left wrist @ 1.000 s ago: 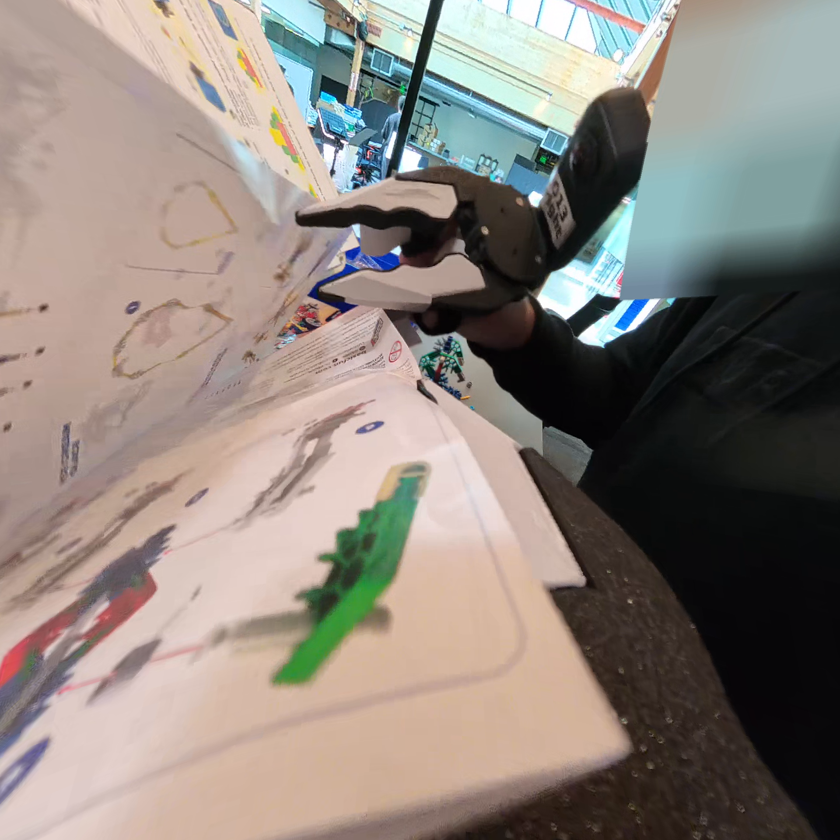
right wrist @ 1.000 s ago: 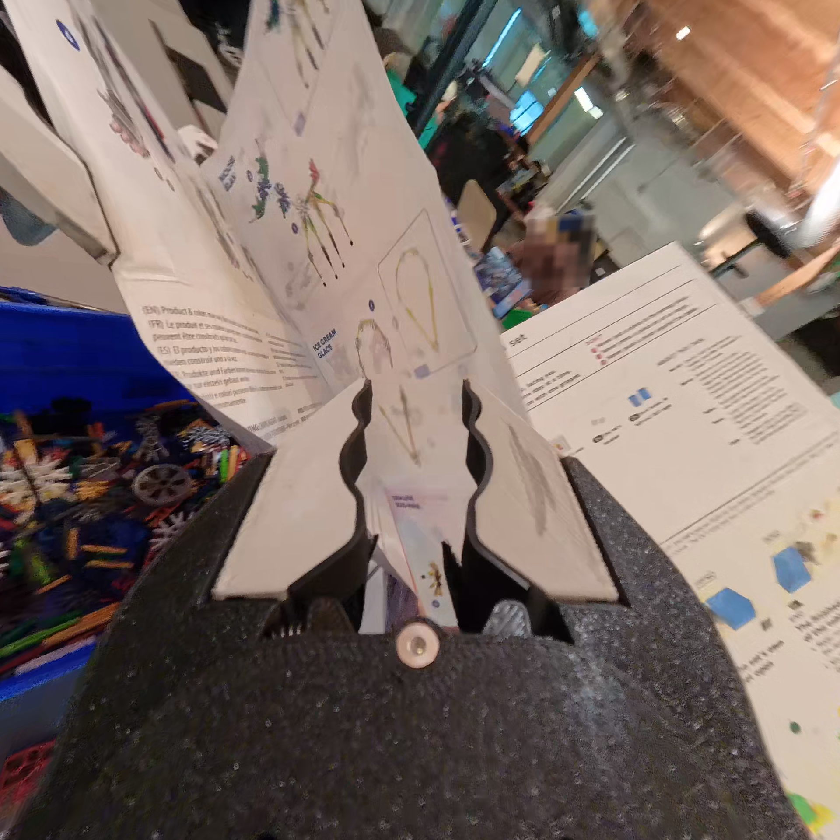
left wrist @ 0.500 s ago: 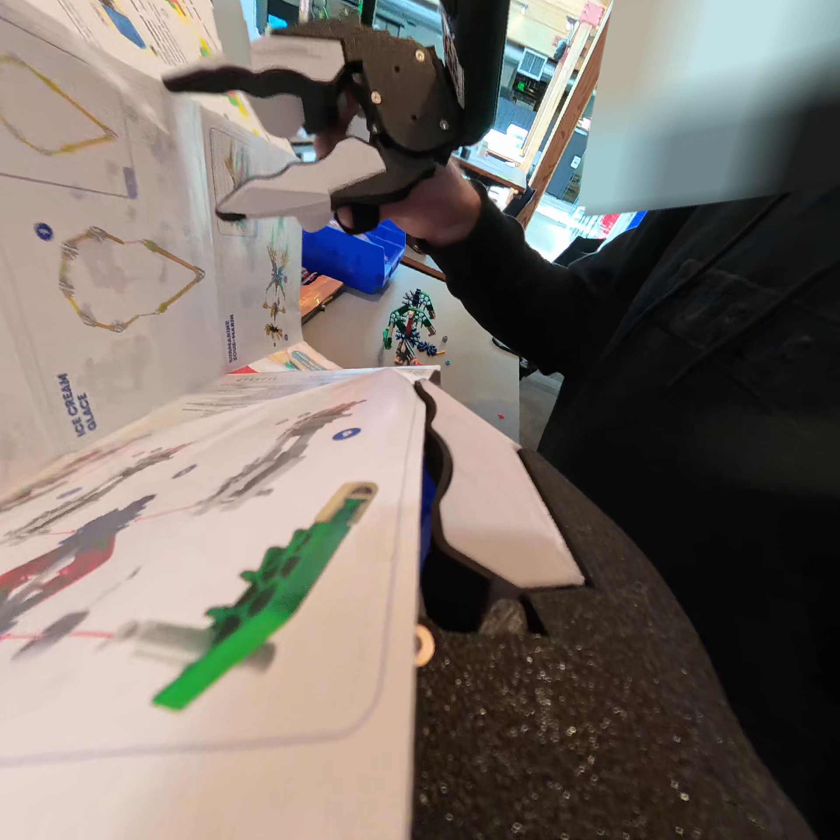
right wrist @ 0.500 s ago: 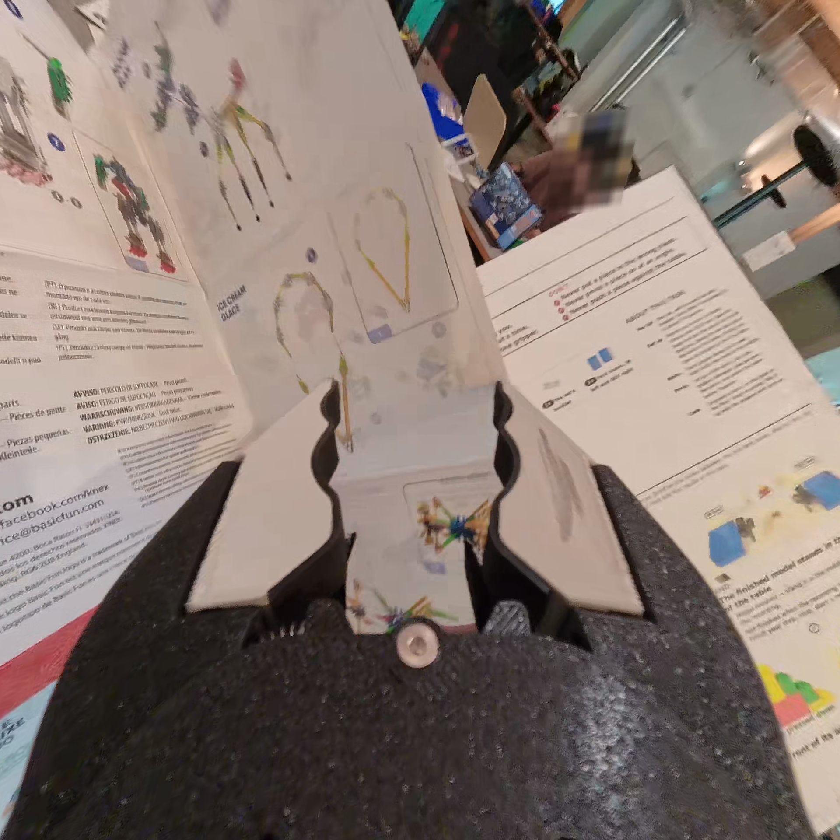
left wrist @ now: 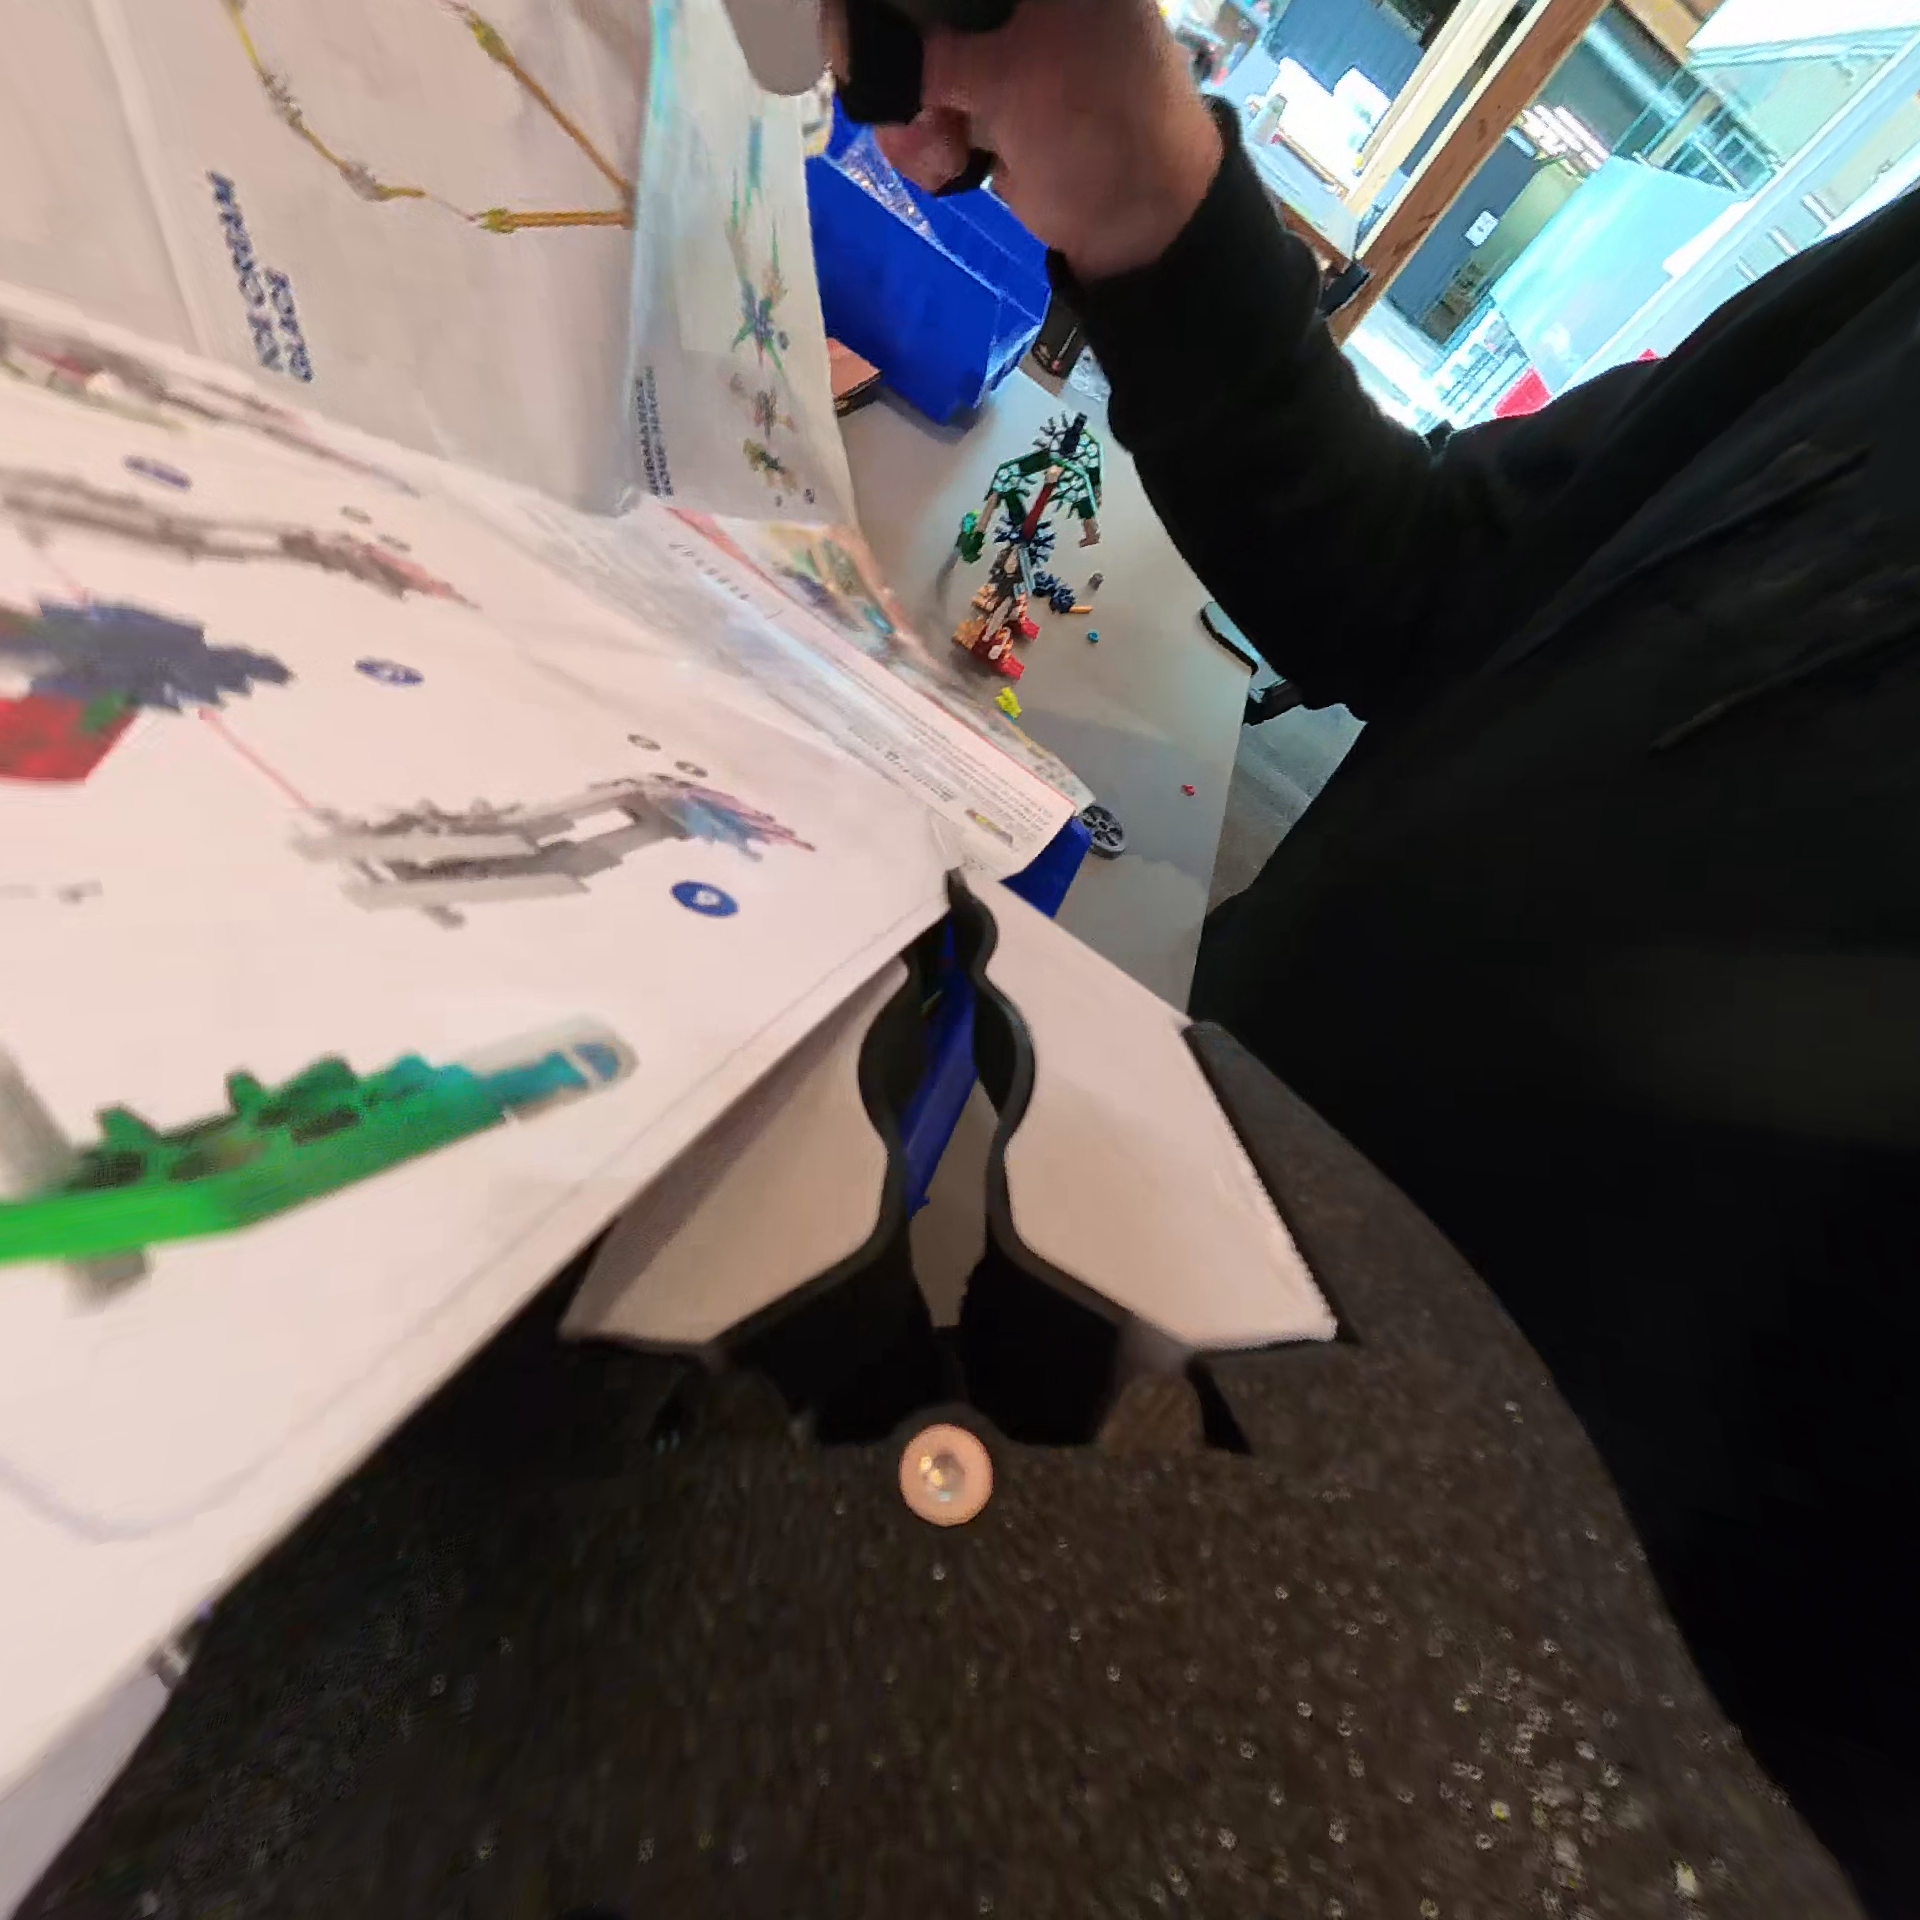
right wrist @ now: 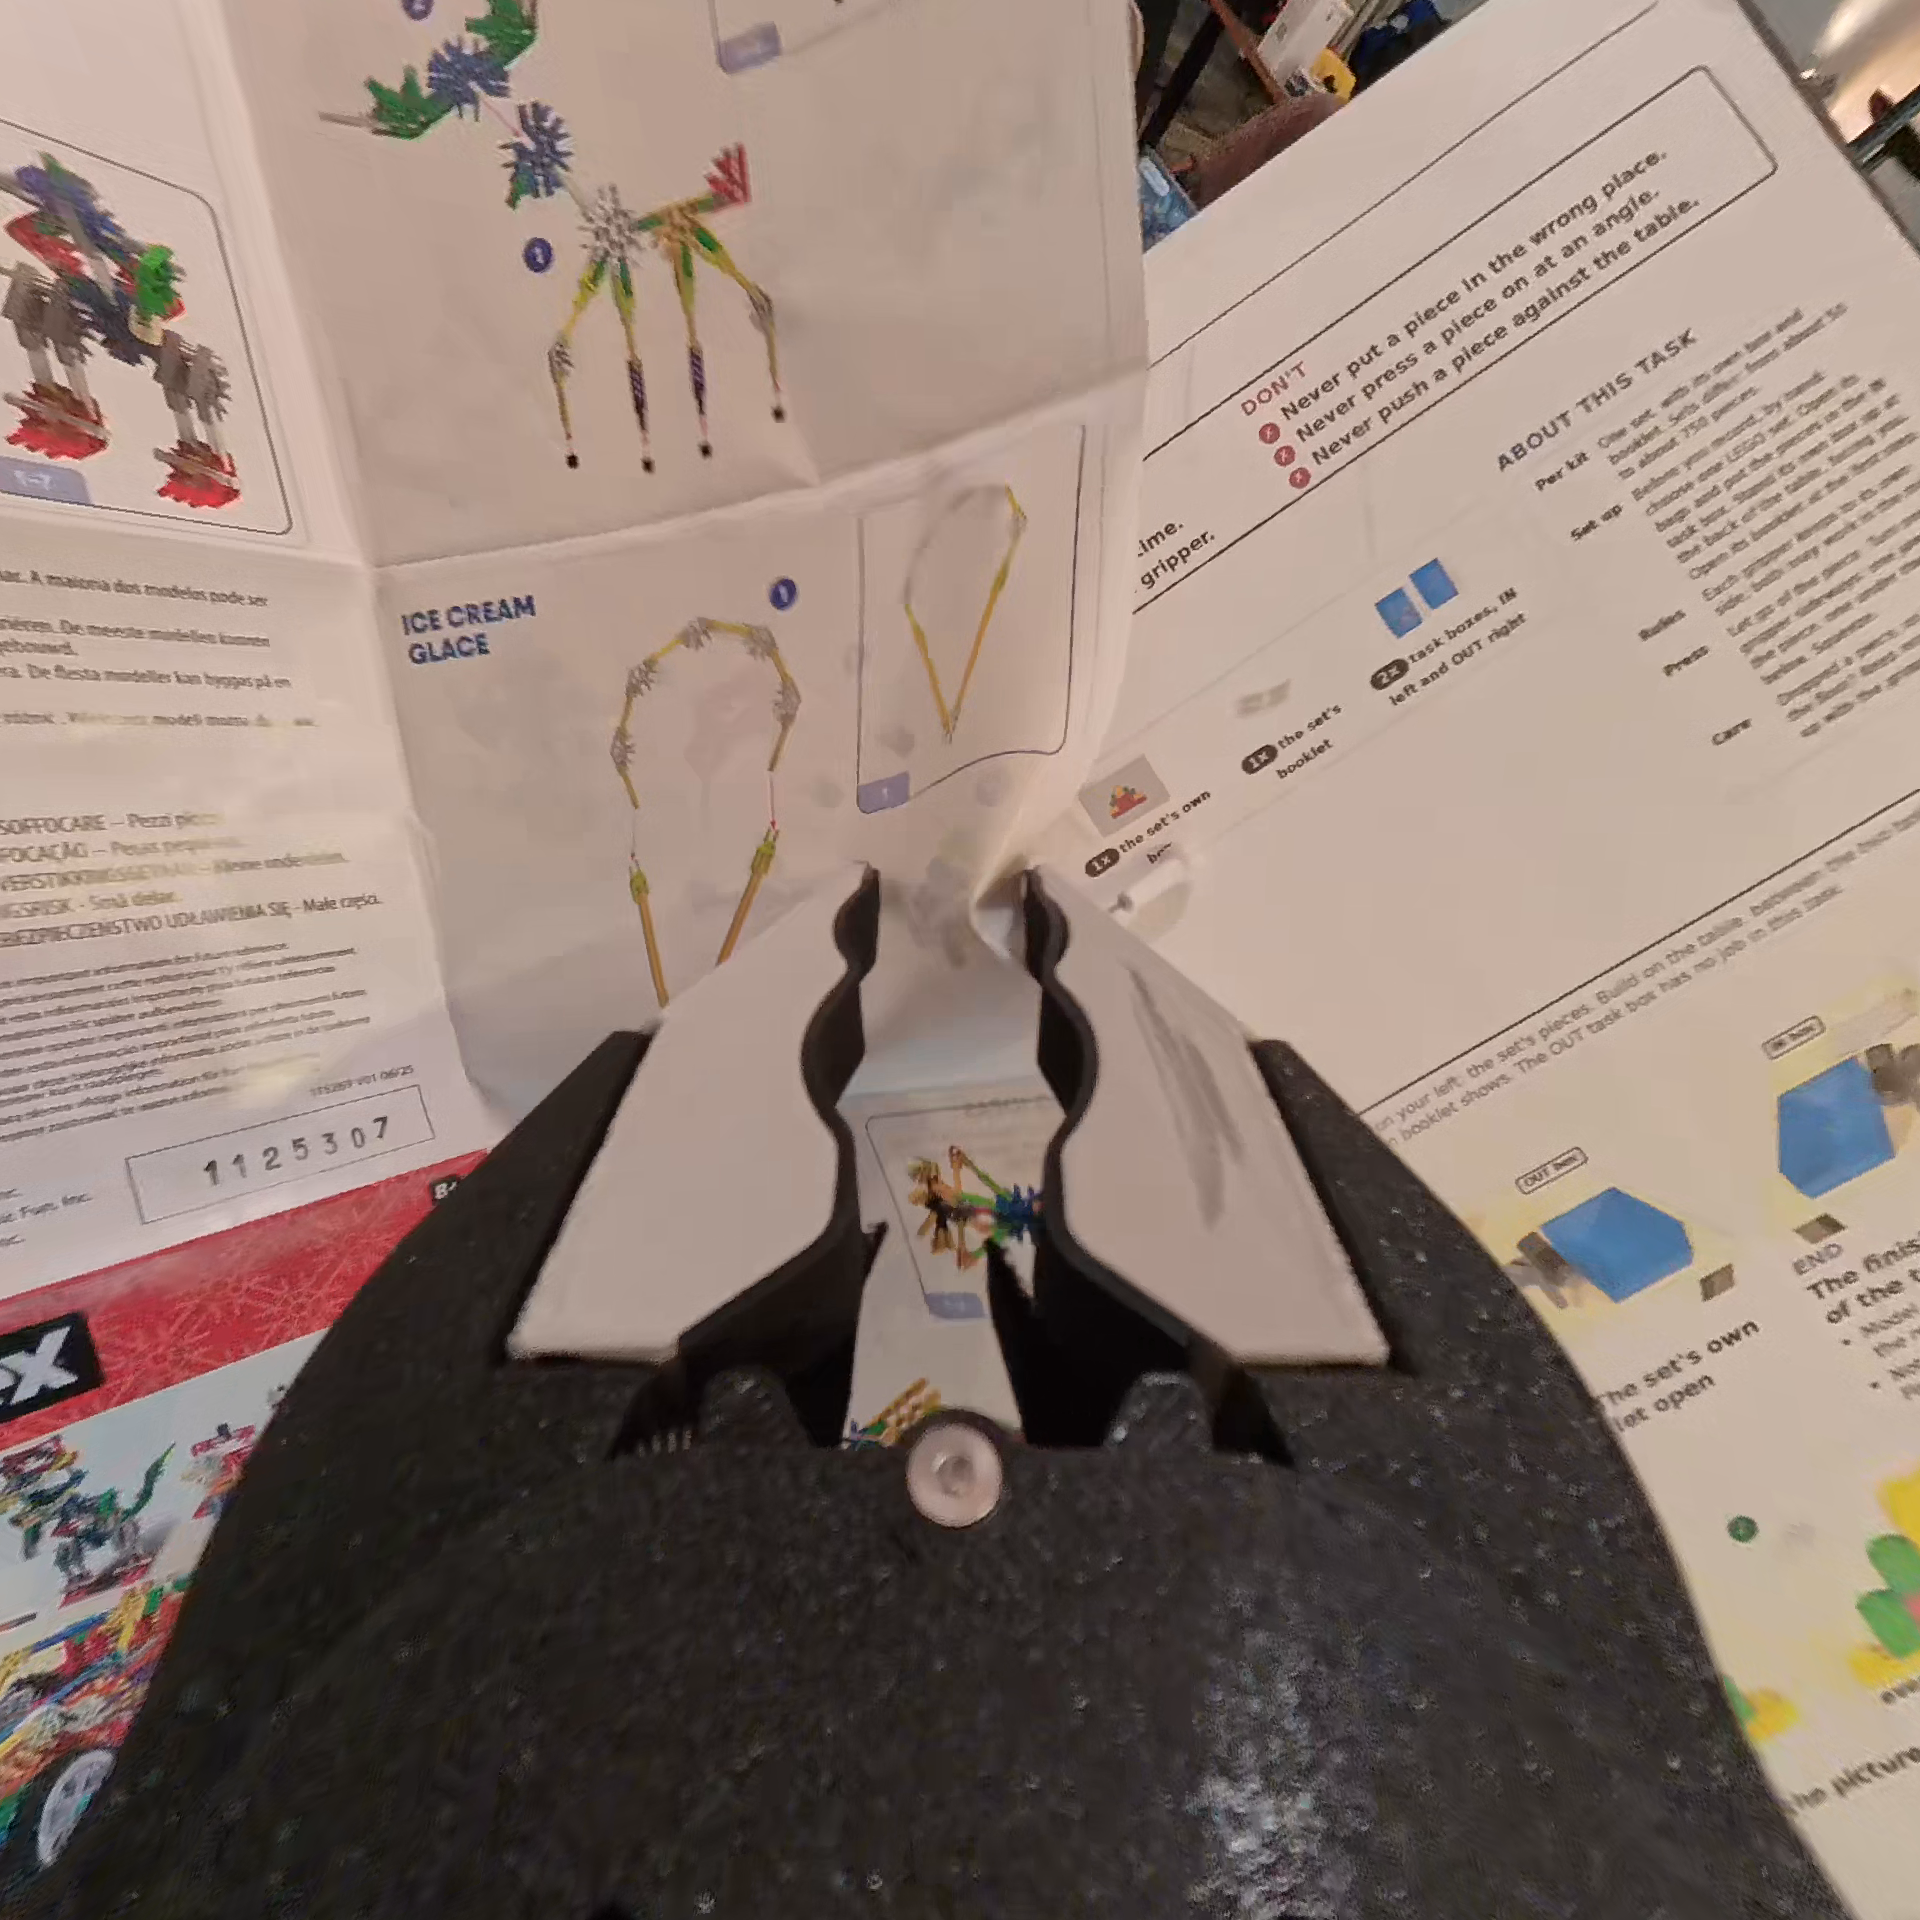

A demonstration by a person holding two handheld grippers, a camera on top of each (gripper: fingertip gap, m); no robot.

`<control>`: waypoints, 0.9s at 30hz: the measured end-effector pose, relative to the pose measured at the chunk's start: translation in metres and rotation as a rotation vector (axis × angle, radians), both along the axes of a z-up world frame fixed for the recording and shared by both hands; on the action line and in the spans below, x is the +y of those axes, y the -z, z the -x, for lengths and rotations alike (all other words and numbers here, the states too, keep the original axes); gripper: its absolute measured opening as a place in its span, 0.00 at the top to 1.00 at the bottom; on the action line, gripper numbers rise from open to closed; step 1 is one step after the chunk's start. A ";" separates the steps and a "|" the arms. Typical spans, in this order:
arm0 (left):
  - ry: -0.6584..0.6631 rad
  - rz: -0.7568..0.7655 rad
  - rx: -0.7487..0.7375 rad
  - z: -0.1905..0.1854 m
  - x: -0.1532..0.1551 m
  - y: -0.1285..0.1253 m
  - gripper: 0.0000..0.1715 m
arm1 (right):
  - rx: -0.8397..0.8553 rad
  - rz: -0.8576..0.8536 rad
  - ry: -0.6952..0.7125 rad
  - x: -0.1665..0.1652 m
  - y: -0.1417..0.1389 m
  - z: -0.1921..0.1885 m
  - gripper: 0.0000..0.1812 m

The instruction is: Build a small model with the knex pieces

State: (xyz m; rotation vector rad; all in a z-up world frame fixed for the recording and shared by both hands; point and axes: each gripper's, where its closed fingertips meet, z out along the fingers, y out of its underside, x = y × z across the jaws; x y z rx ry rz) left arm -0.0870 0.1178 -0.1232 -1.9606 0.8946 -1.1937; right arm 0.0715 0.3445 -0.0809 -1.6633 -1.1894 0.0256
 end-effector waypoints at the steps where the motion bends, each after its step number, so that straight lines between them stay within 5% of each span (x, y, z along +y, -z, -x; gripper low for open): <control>1: -0.011 0.002 0.008 0.003 0.002 0.002 1.00 | 0.019 0.029 -0.007 0.000 0.001 -0.001 0.89; 7: -0.098 0.020 0.024 0.019 0.015 0.007 1.00 | 0.163 0.155 -0.050 -0.003 -0.003 -0.008 0.96; 27: -0.245 -0.038 -0.042 0.034 0.049 -0.009 1.00 | 0.453 0.374 -0.078 -0.020 -0.001 -0.044 0.98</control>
